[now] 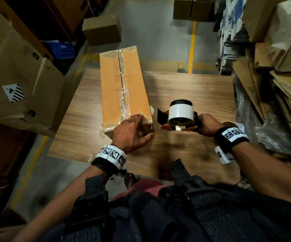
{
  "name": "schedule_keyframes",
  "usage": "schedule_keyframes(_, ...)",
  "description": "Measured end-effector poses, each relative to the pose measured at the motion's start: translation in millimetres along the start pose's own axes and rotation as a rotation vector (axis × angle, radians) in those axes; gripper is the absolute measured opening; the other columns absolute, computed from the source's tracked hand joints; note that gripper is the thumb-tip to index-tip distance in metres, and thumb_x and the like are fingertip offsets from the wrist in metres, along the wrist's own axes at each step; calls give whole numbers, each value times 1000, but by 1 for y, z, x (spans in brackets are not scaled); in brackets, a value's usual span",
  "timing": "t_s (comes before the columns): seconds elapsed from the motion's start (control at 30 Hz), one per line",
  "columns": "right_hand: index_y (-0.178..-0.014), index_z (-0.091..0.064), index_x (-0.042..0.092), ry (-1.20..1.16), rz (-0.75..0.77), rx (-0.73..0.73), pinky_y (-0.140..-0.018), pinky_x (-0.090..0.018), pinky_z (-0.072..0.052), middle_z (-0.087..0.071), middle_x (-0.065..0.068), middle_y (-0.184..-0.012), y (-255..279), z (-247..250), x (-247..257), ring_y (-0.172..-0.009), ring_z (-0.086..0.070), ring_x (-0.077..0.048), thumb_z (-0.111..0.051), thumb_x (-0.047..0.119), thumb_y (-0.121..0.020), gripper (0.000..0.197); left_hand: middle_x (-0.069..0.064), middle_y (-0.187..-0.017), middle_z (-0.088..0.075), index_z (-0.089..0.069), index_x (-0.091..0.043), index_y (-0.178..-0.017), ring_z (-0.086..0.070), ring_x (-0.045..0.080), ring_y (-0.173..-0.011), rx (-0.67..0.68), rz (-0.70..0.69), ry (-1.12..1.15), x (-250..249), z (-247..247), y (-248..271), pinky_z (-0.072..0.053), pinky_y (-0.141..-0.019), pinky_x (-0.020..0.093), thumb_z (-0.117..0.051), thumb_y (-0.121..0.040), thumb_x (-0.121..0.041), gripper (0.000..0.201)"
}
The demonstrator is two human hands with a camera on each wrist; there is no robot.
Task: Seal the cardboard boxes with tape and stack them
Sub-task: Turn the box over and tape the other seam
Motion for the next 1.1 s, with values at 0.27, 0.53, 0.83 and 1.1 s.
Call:
schedule_keyframes(0.27, -82, -71, 23, 12, 7, 26, -65, -42, -57, -73, -4, -78, -4, 5, 11, -72, -67, -25, -84, 40, -80, 20, 1, -135, -69, -53, -23, -149, -66, 21, -121, 255, -186, 343, -71, 12, -99, -54, -103, 47, -96, -60, -43, 101)
schedule_keyframes(0.53, -79, -72, 27, -21, 12, 50, -66, -40, -57, -72, 3, -74, -1, 7, 7, -72, -69, -22, -86, 35, -80, 16, -13, -92, -79, -77, -25, -107, -74, 5, -89, 286, -182, 440, -72, 12, -124, -64, -85, 42, -100, -45, -49, 70)
schedule_keyframes(0.83, -160, -28, 38, -349, 152, -29, -104, -34, -45, -41, 14, -154, 23, 62, 31, -138, -36, -6, -101, 43, -53, 130, -9, -94, -80, -79, -21, -110, -75, 4, -87, 274, -129, 457, -68, 16, -123, -65, -83, 40, -105, -49, -36, 68)
schedule_keyframes(1.1, -135, -68, 21, -484, 314, -8, -102, -28, -53, -73, 14, -124, 25, 86, 74, -116, -66, 2, -99, 12, -59, 83, -11, -92, -80, -79, -22, -110, -75, 3, -86, 309, -129, 478, -65, 16, -120, -65, -83, 40, -105, -50, -31, 66)
Point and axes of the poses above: each hand's wrist, its own y-axis away from the middle knuckle, its own z-axis out of the back of the hand, x = y × z, the point moved 6 cm from there along -y, towards the middle knuckle
